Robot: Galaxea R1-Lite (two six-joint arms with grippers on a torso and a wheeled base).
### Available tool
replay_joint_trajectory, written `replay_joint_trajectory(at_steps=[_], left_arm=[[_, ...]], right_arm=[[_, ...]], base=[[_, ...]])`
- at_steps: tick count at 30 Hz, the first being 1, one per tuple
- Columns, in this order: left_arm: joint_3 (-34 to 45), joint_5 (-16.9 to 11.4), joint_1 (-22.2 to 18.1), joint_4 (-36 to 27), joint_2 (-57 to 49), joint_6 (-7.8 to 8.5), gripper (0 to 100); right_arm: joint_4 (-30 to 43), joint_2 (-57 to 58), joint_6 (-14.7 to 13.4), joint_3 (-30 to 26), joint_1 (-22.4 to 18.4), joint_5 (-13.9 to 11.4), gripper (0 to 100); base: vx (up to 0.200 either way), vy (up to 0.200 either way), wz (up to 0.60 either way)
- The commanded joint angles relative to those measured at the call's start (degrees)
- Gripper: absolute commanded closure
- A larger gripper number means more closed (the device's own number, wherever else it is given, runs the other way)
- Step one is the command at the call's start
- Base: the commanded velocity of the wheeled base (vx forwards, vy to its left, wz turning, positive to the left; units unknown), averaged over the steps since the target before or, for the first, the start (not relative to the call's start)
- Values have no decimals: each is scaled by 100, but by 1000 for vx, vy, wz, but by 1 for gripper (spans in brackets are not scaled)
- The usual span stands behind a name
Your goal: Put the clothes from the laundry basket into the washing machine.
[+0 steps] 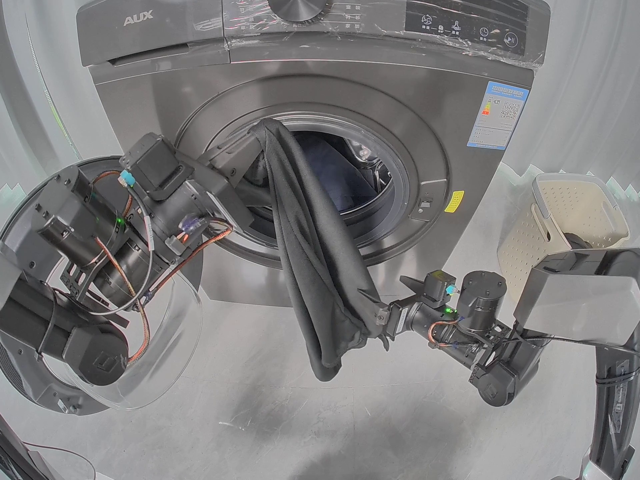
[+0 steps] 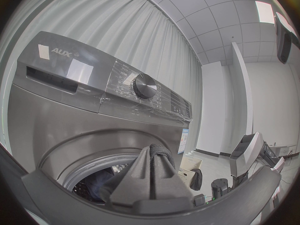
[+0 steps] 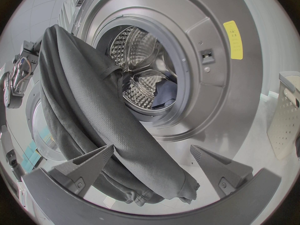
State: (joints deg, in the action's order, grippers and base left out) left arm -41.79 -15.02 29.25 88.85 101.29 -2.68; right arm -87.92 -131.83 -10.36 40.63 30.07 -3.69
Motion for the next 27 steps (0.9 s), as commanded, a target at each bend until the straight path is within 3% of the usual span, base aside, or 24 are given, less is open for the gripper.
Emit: replay_joint_trajectory(at_steps=[1, 11, 21, 27], left_arm=[[-5, -1, 20, 1, -39, -4, 100], [4, -1, 152, 1, -136, -75, 100], [-5, -10, 143, 1, -171, -83, 100], [22, -10, 152, 1, -145, -75, 100]], right_arm=[[-24, -370, 8, 235, 227, -9, 0], [-24, -730, -1, 437, 974, 9, 0], [-15, -686, 25, 841, 368, 0, 0], [-15, -836, 113, 1377, 280, -132, 0]], base=[[0, 0, 0], [0, 0, 0], [0, 0, 0], [0, 0, 0]])
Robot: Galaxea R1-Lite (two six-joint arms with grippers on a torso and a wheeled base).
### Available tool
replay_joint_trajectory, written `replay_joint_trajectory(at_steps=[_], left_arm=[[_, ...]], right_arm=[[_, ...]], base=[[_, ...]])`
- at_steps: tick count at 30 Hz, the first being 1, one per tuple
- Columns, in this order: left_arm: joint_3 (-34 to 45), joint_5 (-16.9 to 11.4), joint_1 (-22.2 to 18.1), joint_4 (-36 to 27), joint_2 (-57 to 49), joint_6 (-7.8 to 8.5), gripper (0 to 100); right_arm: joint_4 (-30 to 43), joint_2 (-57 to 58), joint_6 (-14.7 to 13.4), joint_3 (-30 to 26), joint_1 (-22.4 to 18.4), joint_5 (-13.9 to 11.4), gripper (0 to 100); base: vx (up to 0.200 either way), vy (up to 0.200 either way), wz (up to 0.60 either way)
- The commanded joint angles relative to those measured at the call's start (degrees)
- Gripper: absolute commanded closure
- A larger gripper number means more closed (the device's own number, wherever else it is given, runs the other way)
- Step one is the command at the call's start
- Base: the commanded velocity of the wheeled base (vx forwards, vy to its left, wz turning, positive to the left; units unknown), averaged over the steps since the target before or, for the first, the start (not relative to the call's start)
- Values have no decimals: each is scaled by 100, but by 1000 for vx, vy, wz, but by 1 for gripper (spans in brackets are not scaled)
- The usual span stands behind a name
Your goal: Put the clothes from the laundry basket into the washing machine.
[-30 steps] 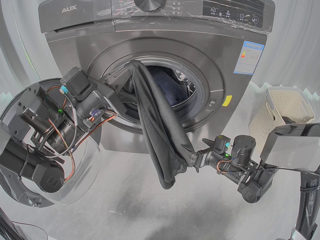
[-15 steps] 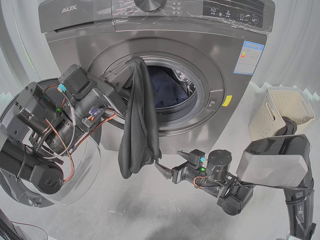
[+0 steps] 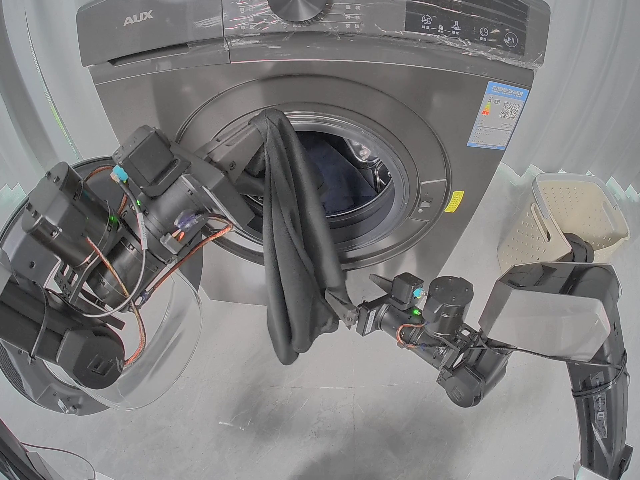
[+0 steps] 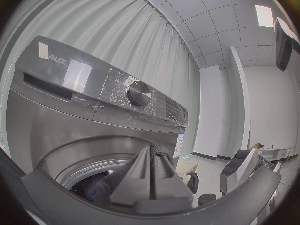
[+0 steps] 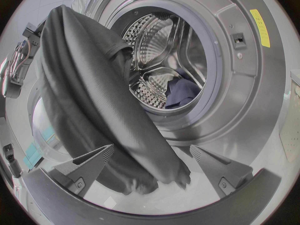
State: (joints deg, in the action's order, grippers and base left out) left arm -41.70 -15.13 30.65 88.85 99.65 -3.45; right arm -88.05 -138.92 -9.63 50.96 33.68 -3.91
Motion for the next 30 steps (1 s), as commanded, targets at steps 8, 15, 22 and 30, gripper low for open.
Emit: replay_joint_trajectory(at_steps=[8, 15, 22, 30], left_arm=[[31, 1, 3, 1, 64, 2, 100], [31, 1, -6, 1, 90, -7, 100], [13, 10, -305, 1, 266, -112, 100], [40, -245, -938, 10, 371, -165, 100]], right_arm=[[-10, -522, 181, 1092, -55, -259, 100], [-10, -293, 154, 1250, -195, -224, 100], [7, 972, 216, -262, -512, -57, 100], [51, 2686, 146, -1914, -652, -83, 100]], base=[[0, 0, 0], [0, 0, 0], [0, 0, 0], [0, 0, 0]])
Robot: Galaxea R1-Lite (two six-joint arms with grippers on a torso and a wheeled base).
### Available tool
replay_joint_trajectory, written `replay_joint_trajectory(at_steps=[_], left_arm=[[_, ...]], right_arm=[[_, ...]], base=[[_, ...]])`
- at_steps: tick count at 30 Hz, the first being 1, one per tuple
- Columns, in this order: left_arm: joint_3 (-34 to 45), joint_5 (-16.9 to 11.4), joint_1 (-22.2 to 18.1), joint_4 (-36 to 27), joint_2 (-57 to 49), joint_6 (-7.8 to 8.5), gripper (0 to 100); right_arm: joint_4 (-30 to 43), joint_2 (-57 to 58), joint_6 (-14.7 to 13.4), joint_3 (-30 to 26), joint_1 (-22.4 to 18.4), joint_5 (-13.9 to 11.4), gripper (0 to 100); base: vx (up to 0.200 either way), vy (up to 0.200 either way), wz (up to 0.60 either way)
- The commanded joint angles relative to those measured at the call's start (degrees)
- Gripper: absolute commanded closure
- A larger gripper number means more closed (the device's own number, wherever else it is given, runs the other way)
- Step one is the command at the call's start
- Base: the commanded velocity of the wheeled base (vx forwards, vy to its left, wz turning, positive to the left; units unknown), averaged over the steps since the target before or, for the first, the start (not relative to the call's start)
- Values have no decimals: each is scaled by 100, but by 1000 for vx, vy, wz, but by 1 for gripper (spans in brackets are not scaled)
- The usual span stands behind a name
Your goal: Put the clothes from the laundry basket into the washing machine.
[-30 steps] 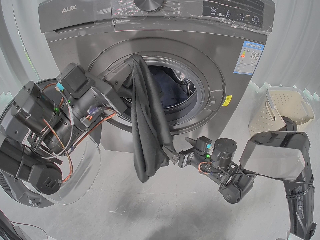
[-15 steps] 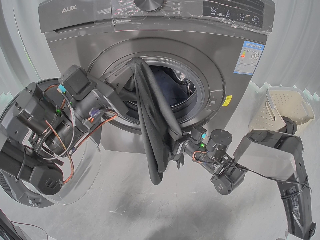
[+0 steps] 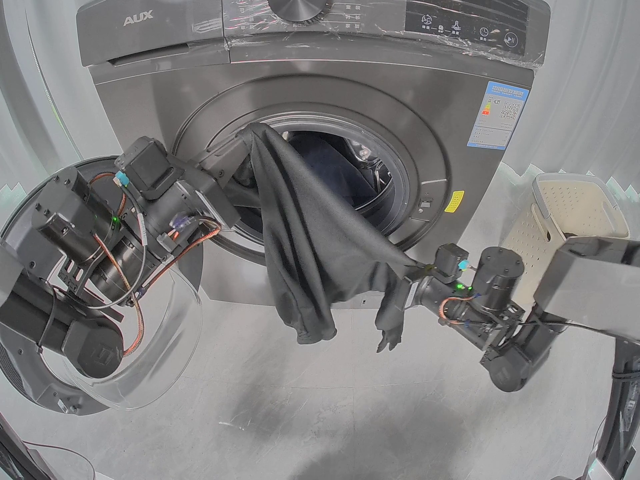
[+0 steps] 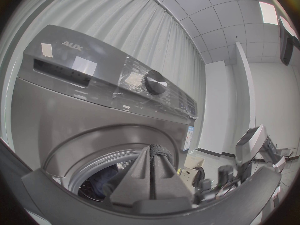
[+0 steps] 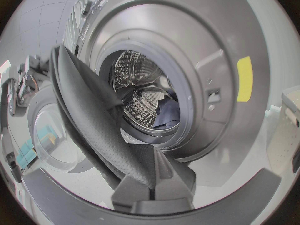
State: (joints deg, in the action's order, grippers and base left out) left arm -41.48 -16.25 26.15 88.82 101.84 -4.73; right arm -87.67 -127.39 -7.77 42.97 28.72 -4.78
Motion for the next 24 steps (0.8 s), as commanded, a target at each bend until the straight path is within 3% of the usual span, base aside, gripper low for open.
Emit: replay_joint_trajectory(at_steps=[1, 6, 14, 24], left_arm=[[35, -133, -532, 12, 152, -37, 100], [167, -159, -778, 12, 222, -2, 100], [448, -194, -857, 21, 372, 95, 100], [281, -194, -1015, 30, 257, 130, 100]], right_arm=[[5, 1647, -41, -1203, -174, -6, 100], [49, 2157, 38, -1265, -376, -58, 100], [40, 2333, 188, -1326, -596, -392, 100], [40, 2500, 240, -1388, -508, -498, 100]], base=[[0, 0, 0], [0, 0, 0], [0, 0, 0], [0, 0, 0]])
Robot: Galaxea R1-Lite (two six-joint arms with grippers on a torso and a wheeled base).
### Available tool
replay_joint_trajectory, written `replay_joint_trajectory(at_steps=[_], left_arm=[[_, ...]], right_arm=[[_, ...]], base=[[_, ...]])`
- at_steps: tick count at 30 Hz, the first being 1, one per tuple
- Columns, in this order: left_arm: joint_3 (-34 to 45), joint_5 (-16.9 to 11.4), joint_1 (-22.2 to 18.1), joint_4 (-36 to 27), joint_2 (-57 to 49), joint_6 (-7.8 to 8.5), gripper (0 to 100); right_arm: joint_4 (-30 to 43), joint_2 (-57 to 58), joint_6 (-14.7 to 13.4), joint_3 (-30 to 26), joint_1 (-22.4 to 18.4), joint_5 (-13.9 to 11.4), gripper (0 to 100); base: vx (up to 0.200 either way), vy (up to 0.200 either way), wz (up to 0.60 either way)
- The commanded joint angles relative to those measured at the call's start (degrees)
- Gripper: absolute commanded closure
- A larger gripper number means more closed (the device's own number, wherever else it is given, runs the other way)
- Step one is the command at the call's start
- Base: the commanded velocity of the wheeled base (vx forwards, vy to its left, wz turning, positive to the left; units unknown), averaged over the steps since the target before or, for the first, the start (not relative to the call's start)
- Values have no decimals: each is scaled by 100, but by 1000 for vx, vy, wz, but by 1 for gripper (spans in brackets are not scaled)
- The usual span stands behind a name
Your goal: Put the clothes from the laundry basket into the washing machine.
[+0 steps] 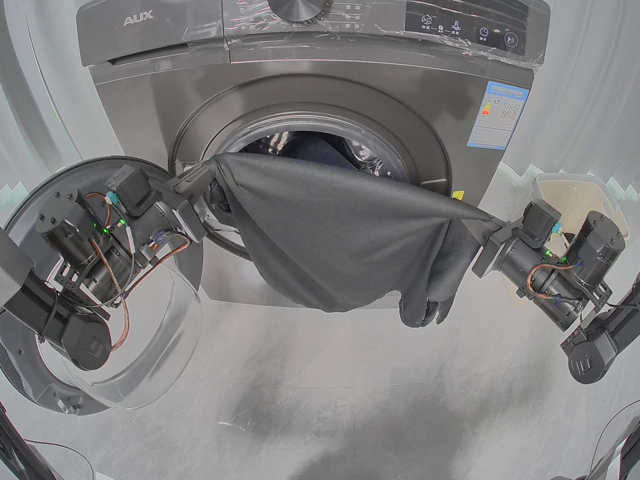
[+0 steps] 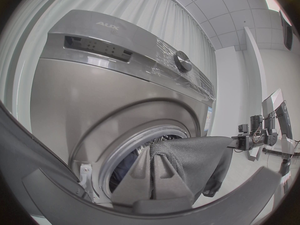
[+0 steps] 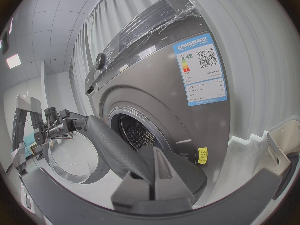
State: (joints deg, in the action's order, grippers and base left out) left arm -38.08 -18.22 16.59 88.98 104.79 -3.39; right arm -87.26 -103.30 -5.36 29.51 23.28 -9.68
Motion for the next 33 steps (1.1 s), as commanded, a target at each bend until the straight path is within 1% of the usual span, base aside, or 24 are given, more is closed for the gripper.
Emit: replay_joint_trajectory(at_steps=[1, 2, 7, 9, 10, 12, 13, 14, 16, 25, 27, 29, 31, 32, 33], left_arm=[[-85, 3, -95, 5, -82, -4, 100], [-85, 3, -95, 5, -82, -4, 100], [-103, -6, -103, 5, -284, -13, 100], [-103, -6, -103, 5, -293, -13, 100], [-103, -6, -112, 5, -363, -13, 100], [-103, -6, -112, 5, -363, -13, 100], [-103, -6, -121, 5, -451, -21, 100], [-103, -6, -139, 5, -460, -21, 100], [-103, -14, -200, 5, -460, -13, 100], [-94, -50, -191, 5, -433, -13, 100], [-76, -50, -130, -3, -407, -21, 100], [-59, -50, 81, -12, -336, -13, 100], [-94, -23, 441, -12, -143, -4, 100], [-120, -14, 538, -12, -64, -4, 100], [-173, -14, 617, -3, 33, 5, 100]], right_arm=[[-2, 82, 0, -69, 71, 1, 100], [-2, 82, 0, -69, 71, 1, 100], [-2, 65, -17, -25, 370, 54, 100], [-10, 65, -17, -16, 387, 63, 100], [-10, 56, -26, 81, 458, 71, 100], [-10, 56, -26, 81, 458, 71, 100], [-19, 56, -44, 204, 475, 71, 100], [-28, 56, -44, 213, 484, 71, 100], [-19, 65, -44, 195, 493, 71, 100], [-19, 56, -44, 195, 493, 80, 100], [-10, 47, -44, 169, 493, 80, 100], [-2, 12, -61, 116, 528, 98, 100], [-2, -85, -79, -7, 634, 256, 100], [-2, -120, -79, -86, 669, 335, 100], [-2, -146, -96, -183, 721, 405, 0]], base=[[0, 0, 0], [0, 0, 0], [0, 0, 0], [0, 0, 0], [0, 0, 0], [0, 0, 0], [0, 0, 0], [0, 0, 0], [0, 0, 0], [0, 0, 0], [0, 0, 0], [0, 0, 0], [0, 0, 0], [0, 0, 0], [0, 0, 0]])
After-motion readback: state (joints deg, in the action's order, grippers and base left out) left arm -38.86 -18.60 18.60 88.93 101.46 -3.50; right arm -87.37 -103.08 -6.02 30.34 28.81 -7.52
